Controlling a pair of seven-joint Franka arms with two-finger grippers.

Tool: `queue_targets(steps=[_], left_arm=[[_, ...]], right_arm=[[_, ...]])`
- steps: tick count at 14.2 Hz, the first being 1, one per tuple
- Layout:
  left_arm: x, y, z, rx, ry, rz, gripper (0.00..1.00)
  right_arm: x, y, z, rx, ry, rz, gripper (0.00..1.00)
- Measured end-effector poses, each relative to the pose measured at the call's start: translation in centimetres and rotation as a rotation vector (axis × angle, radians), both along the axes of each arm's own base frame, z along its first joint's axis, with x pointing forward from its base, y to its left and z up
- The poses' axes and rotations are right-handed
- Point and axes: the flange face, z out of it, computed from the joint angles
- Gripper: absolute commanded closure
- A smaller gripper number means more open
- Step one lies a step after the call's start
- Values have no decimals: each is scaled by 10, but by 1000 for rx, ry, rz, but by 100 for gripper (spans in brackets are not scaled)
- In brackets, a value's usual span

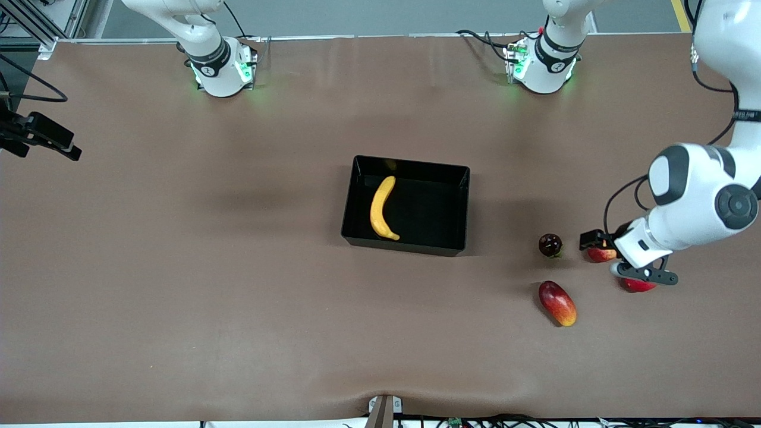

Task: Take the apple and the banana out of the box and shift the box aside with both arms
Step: 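Lower the apple onto the table and open the left gripper, then reach the left gripper into the box and grasp the yellow banana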

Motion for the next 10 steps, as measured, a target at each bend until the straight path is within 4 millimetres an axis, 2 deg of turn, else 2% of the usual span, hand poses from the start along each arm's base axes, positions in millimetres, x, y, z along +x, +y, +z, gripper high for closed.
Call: queue_targets(steps=[2, 4, 7, 10], left_arm=[[-10, -52, 34, -7, -13, 7, 0], [-22, -111, 51, -28, -11, 41, 0], [-49, -198, 60, -51, 6, 77, 0], [-79, -280, 57, -40, 18, 108, 0]], right_arm=[[0, 0, 0, 0, 0, 0, 0], [0, 0, 0, 0, 0, 0, 0], [0, 0, 0, 0, 1, 0, 0], [0, 0, 0, 0, 1, 0, 0]])
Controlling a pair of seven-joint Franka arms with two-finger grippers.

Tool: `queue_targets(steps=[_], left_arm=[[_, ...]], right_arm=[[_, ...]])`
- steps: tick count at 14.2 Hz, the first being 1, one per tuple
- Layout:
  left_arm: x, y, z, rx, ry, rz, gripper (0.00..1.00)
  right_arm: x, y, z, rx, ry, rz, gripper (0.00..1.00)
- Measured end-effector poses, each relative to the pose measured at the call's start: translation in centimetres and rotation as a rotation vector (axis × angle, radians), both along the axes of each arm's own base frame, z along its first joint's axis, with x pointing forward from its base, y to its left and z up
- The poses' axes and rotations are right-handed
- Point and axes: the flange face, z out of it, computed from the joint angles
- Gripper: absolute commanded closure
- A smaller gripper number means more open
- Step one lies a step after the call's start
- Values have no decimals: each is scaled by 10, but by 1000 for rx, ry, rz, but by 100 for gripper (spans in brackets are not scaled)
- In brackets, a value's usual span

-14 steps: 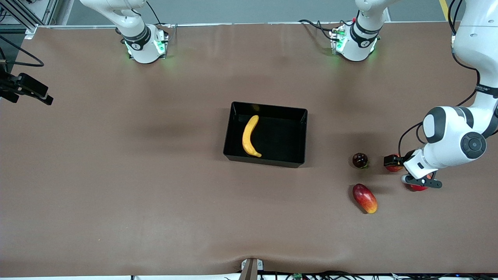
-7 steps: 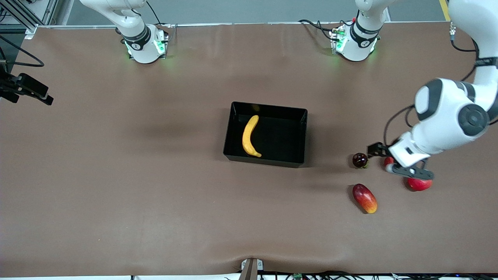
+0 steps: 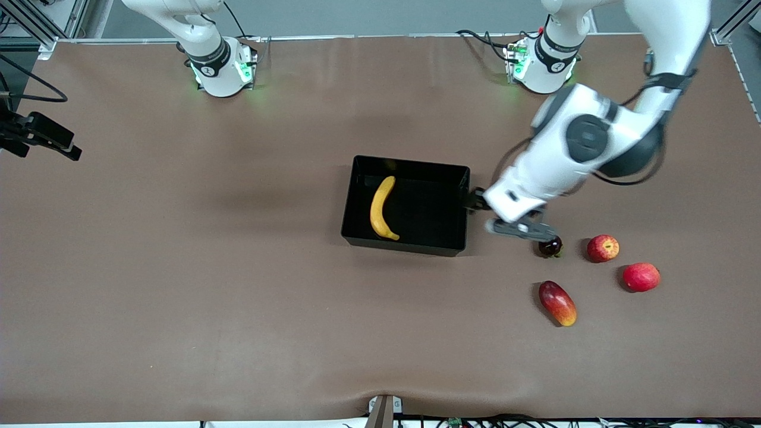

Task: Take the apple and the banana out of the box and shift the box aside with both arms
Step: 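Reach the left gripper into the box and grasp the yellow banana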

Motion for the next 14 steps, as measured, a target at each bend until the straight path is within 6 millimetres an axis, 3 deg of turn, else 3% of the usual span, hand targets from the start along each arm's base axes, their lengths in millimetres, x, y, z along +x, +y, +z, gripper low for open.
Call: queue_targets(steps=[3, 7, 10, 14], left_arm=[[-27, -73, -28, 63, -16, 6, 0], [-51, -154, -86, 101, -36, 59, 0], [-59, -187, -136, 104, -54, 82, 0], [-70, -207, -186, 81, -79, 103, 0]], right_arm=[[0, 0, 0, 0, 0, 0, 0], [0, 0, 0, 0, 1, 0, 0], [0, 0, 0, 0, 1, 0, 0], [6, -2, -10, 0, 16, -3, 0]])
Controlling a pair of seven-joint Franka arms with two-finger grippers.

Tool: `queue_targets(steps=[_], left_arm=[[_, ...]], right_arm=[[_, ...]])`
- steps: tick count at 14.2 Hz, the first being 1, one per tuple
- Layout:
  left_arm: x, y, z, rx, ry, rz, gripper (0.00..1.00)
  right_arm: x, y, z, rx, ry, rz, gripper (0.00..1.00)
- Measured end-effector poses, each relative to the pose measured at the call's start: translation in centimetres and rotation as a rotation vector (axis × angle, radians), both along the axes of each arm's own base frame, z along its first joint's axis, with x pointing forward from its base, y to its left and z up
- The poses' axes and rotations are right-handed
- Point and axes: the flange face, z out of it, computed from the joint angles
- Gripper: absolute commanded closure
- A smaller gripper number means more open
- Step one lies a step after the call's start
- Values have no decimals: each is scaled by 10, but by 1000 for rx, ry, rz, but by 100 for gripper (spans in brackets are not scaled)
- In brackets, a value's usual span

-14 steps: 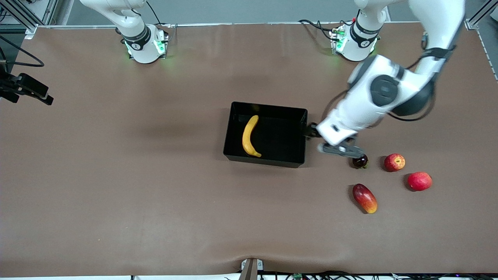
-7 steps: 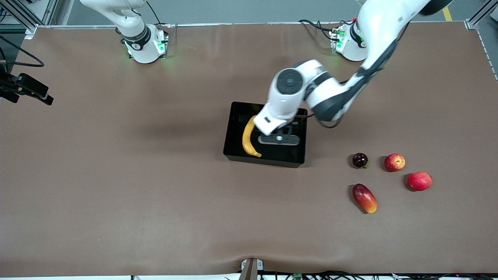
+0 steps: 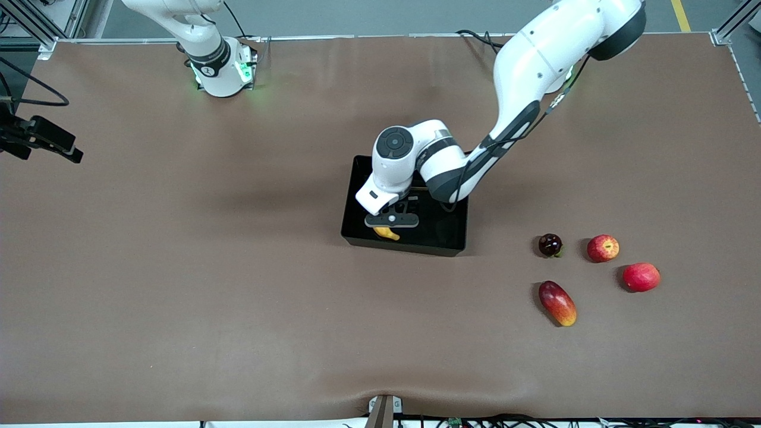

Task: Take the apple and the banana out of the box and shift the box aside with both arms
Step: 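Reach the left gripper into the box and grasp the yellow banana, then lift the banana out with the left gripper while the right gripper approaches the box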

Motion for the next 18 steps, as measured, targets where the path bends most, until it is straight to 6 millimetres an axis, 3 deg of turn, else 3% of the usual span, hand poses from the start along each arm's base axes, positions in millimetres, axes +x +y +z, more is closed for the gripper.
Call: queue_targets(steps=[2, 3, 4, 7, 13, 15, 18], left_arm=[[-3, -3, -14, -8, 1, -2, 0], [-3, -5, -17, -14, 3, -2, 10], [-4, -5, -20, -15, 6, -3, 26], [-3, -4, -24, -16, 6, -2, 100], [8, -3, -14, -29, -14, 9, 100], [15, -2, -4, -37, -30, 14, 100], [19, -1, 19, -24, -52, 18, 100]], right_arm=[[6, 0, -11, 0, 18, 0, 0], [11, 0, -20, 0, 33, 0, 0], [16, -1, -29, 1, 46, 0, 0], [33, -1, -62, 2, 93, 0, 0], [56, -2, -105, 2, 125, -1, 0], [64, -2, -122, 3, 135, -1, 0], [67, 11, -126, 12, 138, 17, 0]])
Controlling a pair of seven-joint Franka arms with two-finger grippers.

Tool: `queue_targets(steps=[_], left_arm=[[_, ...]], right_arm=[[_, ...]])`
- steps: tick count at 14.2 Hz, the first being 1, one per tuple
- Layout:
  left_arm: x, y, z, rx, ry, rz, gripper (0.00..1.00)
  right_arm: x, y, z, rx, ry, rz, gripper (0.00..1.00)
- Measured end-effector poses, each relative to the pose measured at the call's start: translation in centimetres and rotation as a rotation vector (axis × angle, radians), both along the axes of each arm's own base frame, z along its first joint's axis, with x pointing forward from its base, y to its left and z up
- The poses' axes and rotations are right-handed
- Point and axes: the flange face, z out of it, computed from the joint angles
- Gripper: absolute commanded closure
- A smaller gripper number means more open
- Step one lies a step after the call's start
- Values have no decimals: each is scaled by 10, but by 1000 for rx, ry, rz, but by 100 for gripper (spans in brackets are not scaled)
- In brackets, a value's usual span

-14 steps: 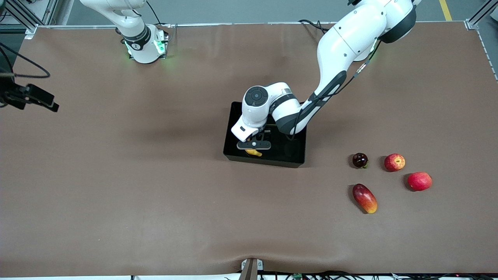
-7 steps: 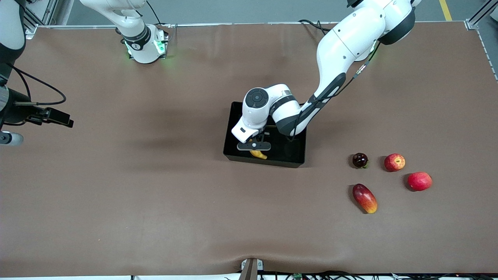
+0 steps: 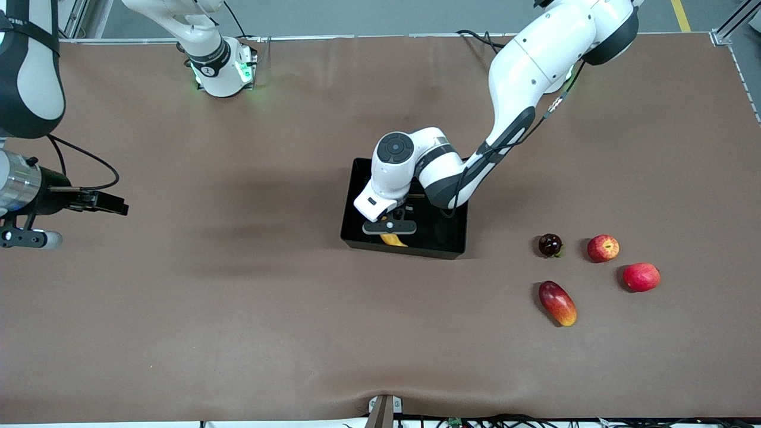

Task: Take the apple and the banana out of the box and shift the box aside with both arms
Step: 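Lift the banana out with the left gripper while the right gripper approaches the box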

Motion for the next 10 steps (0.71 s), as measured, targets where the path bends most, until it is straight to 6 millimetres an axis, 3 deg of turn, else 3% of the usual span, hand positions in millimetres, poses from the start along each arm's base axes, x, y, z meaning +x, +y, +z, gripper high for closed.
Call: queue_targets(steps=[3, 8, 10], left_arm=[[12, 9, 34, 38, -24, 13, 100], [55, 42, 75, 7, -58, 79, 100], [74, 64, 100, -15, -69, 104, 100]], right_arm=[[1, 33, 4, 90, -7, 14, 0], [3, 55, -2, 208, 5, 7, 0], [6, 86, -13, 216, 13, -4, 0]])
